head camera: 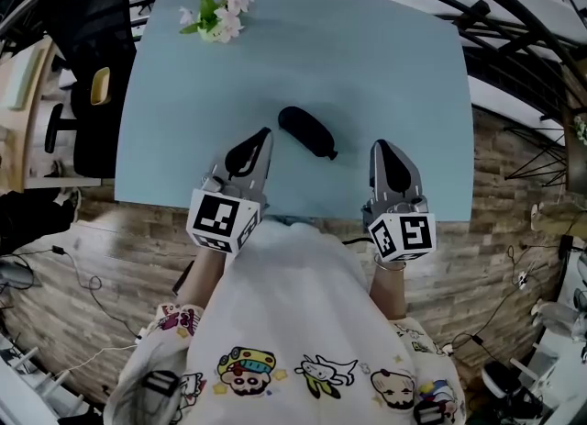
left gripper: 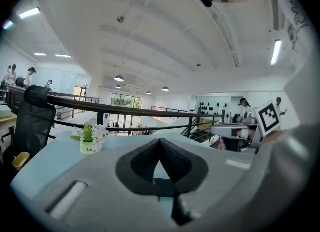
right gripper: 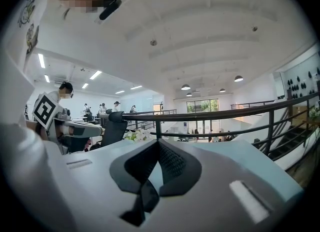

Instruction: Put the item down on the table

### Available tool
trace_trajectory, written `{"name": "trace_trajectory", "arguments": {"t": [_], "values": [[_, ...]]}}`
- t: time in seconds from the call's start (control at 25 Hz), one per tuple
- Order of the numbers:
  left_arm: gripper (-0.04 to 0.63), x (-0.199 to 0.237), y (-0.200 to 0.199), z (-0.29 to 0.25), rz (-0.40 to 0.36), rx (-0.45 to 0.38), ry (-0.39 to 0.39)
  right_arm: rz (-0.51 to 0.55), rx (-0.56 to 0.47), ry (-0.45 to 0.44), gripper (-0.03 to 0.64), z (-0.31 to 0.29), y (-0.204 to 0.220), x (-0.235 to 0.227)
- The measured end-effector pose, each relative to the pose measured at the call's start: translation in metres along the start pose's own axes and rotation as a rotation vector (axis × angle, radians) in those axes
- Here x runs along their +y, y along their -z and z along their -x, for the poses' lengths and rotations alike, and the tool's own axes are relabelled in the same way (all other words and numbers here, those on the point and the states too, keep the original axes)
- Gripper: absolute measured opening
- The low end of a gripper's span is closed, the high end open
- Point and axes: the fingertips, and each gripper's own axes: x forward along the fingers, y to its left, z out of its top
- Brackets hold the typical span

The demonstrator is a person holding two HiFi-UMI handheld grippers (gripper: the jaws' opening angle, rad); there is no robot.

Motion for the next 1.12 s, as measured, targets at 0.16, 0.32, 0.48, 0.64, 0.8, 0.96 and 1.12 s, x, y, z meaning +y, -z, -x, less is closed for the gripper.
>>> {"name": "trace_trajectory", "arguments": {"t": [0.16, 0.32, 0.48, 0.64, 0.8, 0.96, 1.12], "values": [[-0.002, 0.002, 0.001, 0.000, 0.003, 0.000, -0.004, 0.004, 0.006, 0.001, 0.009, -0.001, 0.001, -0.001], [-0.002, 0.004, 0.002, 0.000, 0.007, 0.001, -0.009, 0.015, 0.013, -0.002, 0.009, -0.002, 0.002, -0.002], [-0.002, 0.005, 0.002, 0.001, 0.008, 0.001, -0.019, 0.023, 0.019, -0.010, 0.009, -0.002, 0.002, -0.002], [-0.002, 0.006, 0.002, 0.004, 0.009, 0.000, -0.029, 0.022, 0.021, -0.015, 0.009, -0.001, 0.002, -0.002], [-0.002, 0.009, 0.001, 0.004, 0.007, 0.000, -0.033, 0.024, 0.022, -0.022, 0.009, -0.004, 0.002, -0.001], [-0.002, 0.011, 0.002, 0.004, 0.009, 0.001, -0.039, 0.015, 0.020, -0.023, 0.009, -0.007, 0.003, -0.002], [-0.002, 0.010, 0.002, 0.005, 0.009, 0.003, -0.047, 0.014, 0.033, -0.033, 0.009, -0.006, 0.004, -0.001]]}}
